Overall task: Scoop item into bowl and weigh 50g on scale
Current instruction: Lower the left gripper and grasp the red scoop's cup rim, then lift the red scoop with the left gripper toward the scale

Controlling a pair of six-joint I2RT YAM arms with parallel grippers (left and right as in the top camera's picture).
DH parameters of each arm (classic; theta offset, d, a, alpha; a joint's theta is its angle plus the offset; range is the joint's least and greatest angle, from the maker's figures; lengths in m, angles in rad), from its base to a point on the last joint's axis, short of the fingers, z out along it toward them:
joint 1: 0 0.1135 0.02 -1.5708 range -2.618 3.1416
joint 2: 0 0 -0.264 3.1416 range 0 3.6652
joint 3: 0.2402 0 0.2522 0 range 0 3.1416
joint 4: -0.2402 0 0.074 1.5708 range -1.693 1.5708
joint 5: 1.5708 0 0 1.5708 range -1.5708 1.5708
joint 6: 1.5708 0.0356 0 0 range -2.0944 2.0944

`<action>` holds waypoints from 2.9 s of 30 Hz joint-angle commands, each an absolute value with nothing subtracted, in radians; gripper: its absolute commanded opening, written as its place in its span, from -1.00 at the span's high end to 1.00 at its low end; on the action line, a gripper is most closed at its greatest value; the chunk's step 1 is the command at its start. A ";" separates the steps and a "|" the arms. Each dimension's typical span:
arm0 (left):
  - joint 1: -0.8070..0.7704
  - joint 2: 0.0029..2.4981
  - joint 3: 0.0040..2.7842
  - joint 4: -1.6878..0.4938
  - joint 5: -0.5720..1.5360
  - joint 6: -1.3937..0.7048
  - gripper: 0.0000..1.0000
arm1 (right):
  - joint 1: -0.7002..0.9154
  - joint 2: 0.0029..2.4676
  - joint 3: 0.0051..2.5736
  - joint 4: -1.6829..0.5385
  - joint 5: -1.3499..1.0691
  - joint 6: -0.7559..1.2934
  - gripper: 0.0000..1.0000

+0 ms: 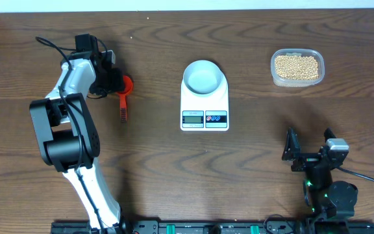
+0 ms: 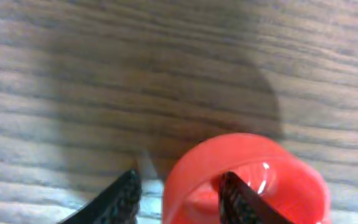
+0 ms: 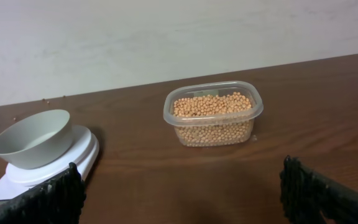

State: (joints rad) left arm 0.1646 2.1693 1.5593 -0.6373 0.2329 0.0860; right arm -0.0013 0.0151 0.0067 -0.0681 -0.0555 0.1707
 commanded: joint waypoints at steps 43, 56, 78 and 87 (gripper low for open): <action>0.148 1.660 1.565 -0.786 0.228 -0.518 0.86 | 0.001 0.013 0.006 -0.072 -0.055 0.156 -0.99; 0.047 1.660 1.565 -0.824 0.228 -0.554 0.86 | 0.001 0.013 0.006 -0.072 -0.055 0.156 -0.98; -0.032 1.660 1.565 -0.992 0.274 -1.114 0.85 | 0.001 0.013 0.006 -0.072 -0.055 0.156 -0.99; -0.148 1.660 1.565 -0.991 0.303 -1.188 0.86 | 0.001 0.013 0.006 -0.047 -0.049 0.176 -0.99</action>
